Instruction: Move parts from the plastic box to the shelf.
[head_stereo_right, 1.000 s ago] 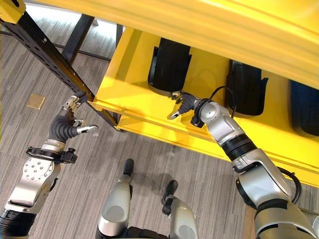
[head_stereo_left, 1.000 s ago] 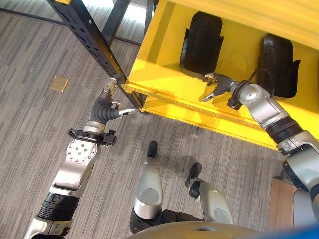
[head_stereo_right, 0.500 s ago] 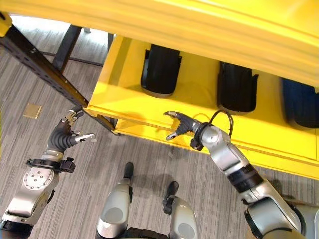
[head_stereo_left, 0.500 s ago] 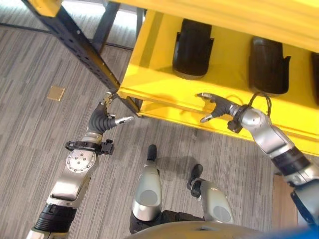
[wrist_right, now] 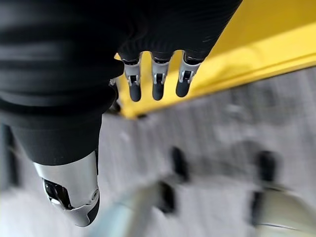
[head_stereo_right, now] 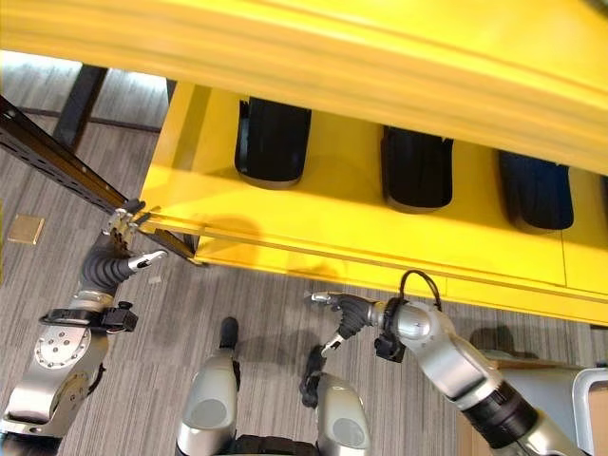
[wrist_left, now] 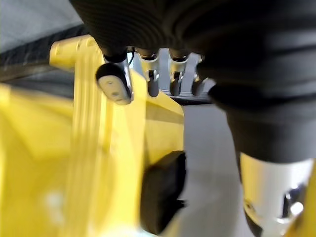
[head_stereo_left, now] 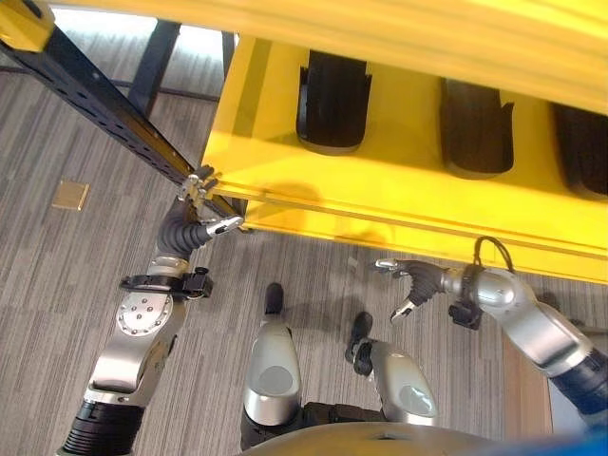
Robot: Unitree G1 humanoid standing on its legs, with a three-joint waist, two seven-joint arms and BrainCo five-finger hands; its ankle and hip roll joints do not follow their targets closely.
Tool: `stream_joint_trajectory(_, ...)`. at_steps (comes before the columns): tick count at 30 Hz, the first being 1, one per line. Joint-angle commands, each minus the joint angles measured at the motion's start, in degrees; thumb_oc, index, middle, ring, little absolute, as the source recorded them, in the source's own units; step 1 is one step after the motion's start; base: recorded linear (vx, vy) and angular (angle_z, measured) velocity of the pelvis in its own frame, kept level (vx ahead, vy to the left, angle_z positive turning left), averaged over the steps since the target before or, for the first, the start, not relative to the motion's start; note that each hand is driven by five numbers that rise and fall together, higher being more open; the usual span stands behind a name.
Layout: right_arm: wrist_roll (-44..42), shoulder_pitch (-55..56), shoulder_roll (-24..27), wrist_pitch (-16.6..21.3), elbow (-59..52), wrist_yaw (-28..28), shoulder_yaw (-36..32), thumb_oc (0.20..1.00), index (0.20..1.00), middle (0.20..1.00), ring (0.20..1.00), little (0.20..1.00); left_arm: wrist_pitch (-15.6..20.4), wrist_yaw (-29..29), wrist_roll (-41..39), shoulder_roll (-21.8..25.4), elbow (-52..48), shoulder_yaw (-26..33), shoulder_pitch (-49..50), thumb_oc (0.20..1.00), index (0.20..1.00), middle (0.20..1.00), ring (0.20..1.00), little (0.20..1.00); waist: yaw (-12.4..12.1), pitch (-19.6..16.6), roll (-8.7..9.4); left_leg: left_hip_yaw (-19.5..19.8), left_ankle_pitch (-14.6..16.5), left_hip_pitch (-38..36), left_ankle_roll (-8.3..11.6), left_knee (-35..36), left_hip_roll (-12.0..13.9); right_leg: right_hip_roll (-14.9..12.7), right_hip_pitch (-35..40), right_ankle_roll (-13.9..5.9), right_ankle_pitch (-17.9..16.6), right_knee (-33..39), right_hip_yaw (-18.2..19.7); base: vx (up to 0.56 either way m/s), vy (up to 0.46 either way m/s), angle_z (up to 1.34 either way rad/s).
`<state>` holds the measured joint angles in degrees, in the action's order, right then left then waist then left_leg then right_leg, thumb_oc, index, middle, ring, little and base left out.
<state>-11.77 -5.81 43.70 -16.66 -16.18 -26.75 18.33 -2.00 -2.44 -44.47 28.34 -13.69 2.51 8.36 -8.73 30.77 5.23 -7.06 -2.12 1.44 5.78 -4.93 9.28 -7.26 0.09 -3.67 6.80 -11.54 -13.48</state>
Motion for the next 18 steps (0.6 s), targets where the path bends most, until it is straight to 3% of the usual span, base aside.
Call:
stream_joint_trajectory(1,-21.82,2.15,-2.6,10.39,0.8,0.9,-8.13,1.0,1.0,1.0,1.0,1.0,6.77,1.6,-1.22,-3.07,2.7,0.89,5.77,1.0,1.0,1.0,1.0,1.0,3.67,-9.96,0.15,-3.54,-3.13,-1.36,-0.08,1.99,1.65,-1.68,1.54,-3.27,-6.07,3.91,-2.13,0.13,0.196,-0.23)
stream_joint_trajectory(2,-21.91,2.81,-3.13,10.43,0.82,0.14,-8.73,1.0,1.0,1.0,1.0,1.0,7.01,1.92,-1.32,-3.36,3.03,0.85,6.03,1.0,1.0,1.0,1.0,1.0,3.84,-10.31,0.05,-3.91,-3.4,-1.69,0.01,2.5,1.89,-1.79,1.66,-3.33,-6.32,4.29,-2.13,0.11,0.168,-0.36)
stream_joint_trajectory(4,-24.92,8.24,-8.94,12.88,1.19,-3.75,-11.88,1.0,1.0,1.0,1.0,1.0,13.18,4.12,-1.36,-5.66,5.04,1.2,8.15,1.0,1.0,1.0,1.0,1.0,5.3,-12.73,-0.81,-6.75,-5.04,-3.77,0.74,5.89,3.61,-2.9,2.73,-4.06,-8.06,7.29,-2.48,0.07,0.109,-0.3)
stream_joint_trajectory(5,-25.57,9.64,-11.26,13.05,1.61,-3.9,-12.18,1.0,1.0,1.0,1.0,1.0,13.53,4.63,0.56,-5.99,5.66,1.37,8.62,1.0,1.0,1.0,1.0,1.0,5.59,-13.47,-1.05,-7.53,-5.63,-4.48,1.06,7.13,4.08,-3.28,3.27,-4.34,-8.82,8.62,-2.68,0.03,0.076,-0.1)
stream_joint_trajectory(9,-26.91,13.59,-17.21,17.08,5.51,-4.17,-11.97,1.0,1.0,1.0,1.0,1.0,11.33,11.97,0.32,-6.76,9.6,0.32,10.22,1.0,1.0,1.0,1.0,1.0,6.66,-15.95,-1.88,-10.34,-6.27,-6.97,1.92,9.93,5.11,-4.51,5.72,-5.57,-11.16,13.04,-4.29,0.01,0.045,-0.11)
stream_joint_trajectory(11,-30.63,14.31,-18.12,17.3,7.28,-4.47,-12.18,1.0,1.0,1.0,1.0,1.0,10.86,13.72,1.72,-6.37,10.67,-0.55,10.75,1.0,1.0,1.0,1.0,1.0,7.21,-16.91,-2.16,-10.7,-5.85,-7.5,1.76,9.93,4.95,-4.64,6.24,-5.67,-11.53,13.65,-4.4,0.01,0.033,0.01)
stream_joint_trajectory(13,-30.08,15.34,-19.03,18.48,9.67,-5.55,-12.51,1.0,1.0,1.0,1.0,1.0,9.23,15.22,1.78,-5.86,11.52,-1.55,11.86,1.0,1.0,1.0,1.0,1.0,7.65,-18.06,-2.49,-10.97,-4.98,-8.43,1.27,9.93,4.4,-4.83,6.92,-5.78,-11.45,13.9,-4.53,0.01,0.005,-0.03)
stream_joint_trajectory(16,-30.09,15.4,-19.25,18.89,11.95,-6.22,-11.74,1.0,1.0,1.0,1.0,1.0,9.5,17.11,4.62,-4.77,11.81,-2.52,12.72,1.0,1.0,1.0,1.0,1.0,7.77,-18.94,-2.72,-11.21,-4.43,-9.21,1.09,9.93,4.25,-4.8,7.79,-5.71,-11.57,14.76,-4.72,0.0,-0.019,-0.07)
stream_joint_trajectory(18,-29.49,15.01,-19.03,17.98,14.1,-6.68,-10.83,1.0,1.0,1.0,1.0,1.0,8.86,17.37,2.22,-4.11,12.05,-2.83,13.54,1.0,1.0,1.0,1.0,1.0,7.53,-19.63,-2.95,-11.09,-3.91,-9.7,1.14,9.93,4.13,-4.67,8.66,-5.72,-11.82,15.88,-5.32,-0.03,-0.03,-0.02)
